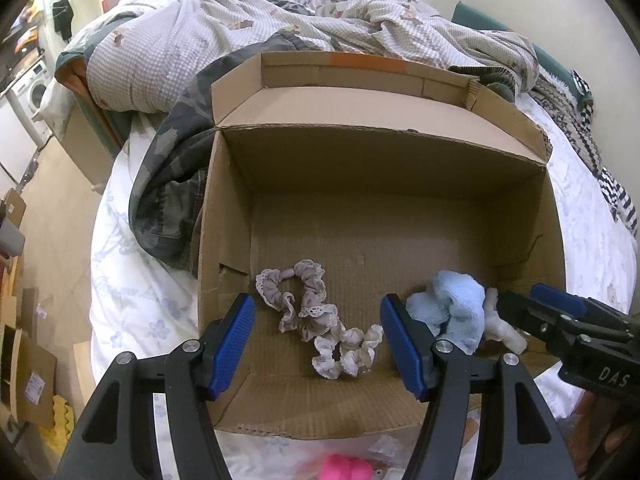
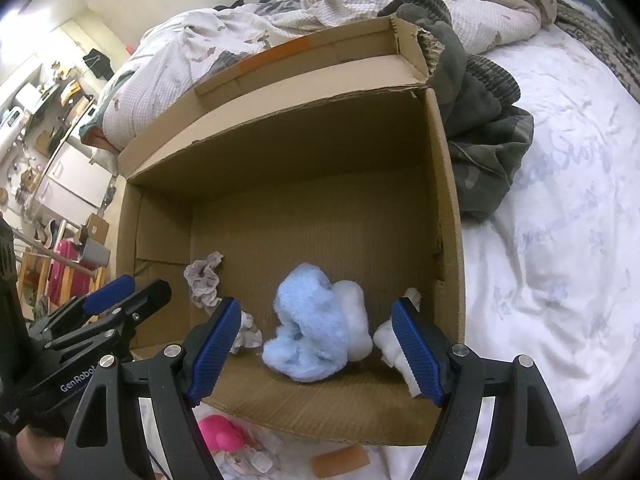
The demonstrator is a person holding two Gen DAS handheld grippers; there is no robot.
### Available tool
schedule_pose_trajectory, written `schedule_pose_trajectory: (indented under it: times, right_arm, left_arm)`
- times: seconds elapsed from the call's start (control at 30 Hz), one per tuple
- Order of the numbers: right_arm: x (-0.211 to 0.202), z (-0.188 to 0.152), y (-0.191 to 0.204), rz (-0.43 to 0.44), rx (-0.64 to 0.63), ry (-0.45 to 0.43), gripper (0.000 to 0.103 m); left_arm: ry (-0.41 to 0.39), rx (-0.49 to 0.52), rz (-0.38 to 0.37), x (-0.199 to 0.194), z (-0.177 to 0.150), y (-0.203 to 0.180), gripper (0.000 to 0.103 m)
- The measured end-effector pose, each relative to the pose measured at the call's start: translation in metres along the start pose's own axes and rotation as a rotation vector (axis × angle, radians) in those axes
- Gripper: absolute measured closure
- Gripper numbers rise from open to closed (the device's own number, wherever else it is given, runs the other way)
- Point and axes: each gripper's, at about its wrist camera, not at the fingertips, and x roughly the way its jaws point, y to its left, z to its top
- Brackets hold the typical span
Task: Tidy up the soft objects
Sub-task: 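Withdraw both tools from the box toward the pink plush toy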
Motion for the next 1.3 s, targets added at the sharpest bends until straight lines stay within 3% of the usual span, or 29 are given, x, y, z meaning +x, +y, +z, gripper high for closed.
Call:
schedule_pose_trajectory:
  times: [0.73, 1.3]
  right_arm:
    - [-0.031, -0.024, 0.000, -0.014, 0.000, -0.039, 0.021]
    - [-0.053, -0.060, 0.003, -0.016, -0.040, -0.024, 0.021]
  left_arm:
    - [-0.048, -0.046, 0.023, -0.042, -0.024, 0.025, 0.041]
    - [-0.029, -0.096, 0.018, -0.061, -0.059, 0.040, 0.041]
